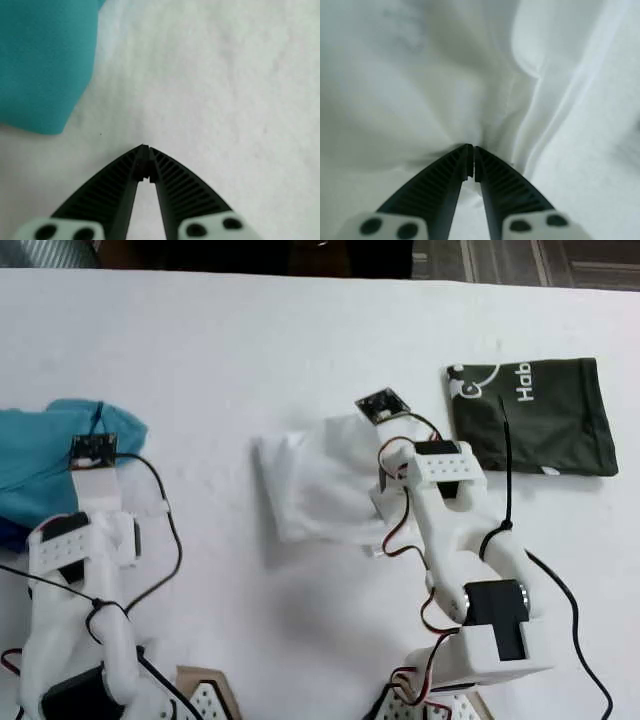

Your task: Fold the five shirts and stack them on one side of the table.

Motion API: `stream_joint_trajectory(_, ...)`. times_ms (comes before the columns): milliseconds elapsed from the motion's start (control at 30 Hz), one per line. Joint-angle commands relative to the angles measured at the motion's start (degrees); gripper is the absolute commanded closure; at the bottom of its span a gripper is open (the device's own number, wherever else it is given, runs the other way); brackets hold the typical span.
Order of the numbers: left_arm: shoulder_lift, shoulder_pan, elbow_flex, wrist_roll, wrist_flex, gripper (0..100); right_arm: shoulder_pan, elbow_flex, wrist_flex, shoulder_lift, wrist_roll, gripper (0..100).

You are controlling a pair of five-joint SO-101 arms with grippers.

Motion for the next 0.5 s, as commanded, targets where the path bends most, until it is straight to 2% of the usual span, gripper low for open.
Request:
stream_joint_trajectory(0, -2.02, -0.26, 0.92, 0.18, -2.46, 97, 0.84, -2.02, 1.89, -3.91, 0.53, 97.8)
stream_joint_trajectory(267, -2.02, -0.18, 1.01, 0.18, -2.64, 97, -1.01, -9.49, 0.22, -12.97, 0.00, 97.8)
stream_joint_trajectory(467, -2.02, -0.18, 1.10, 0.18, -2.64, 97, -4.26, -13.36, -11.65, -3.12, 0.00, 97.8)
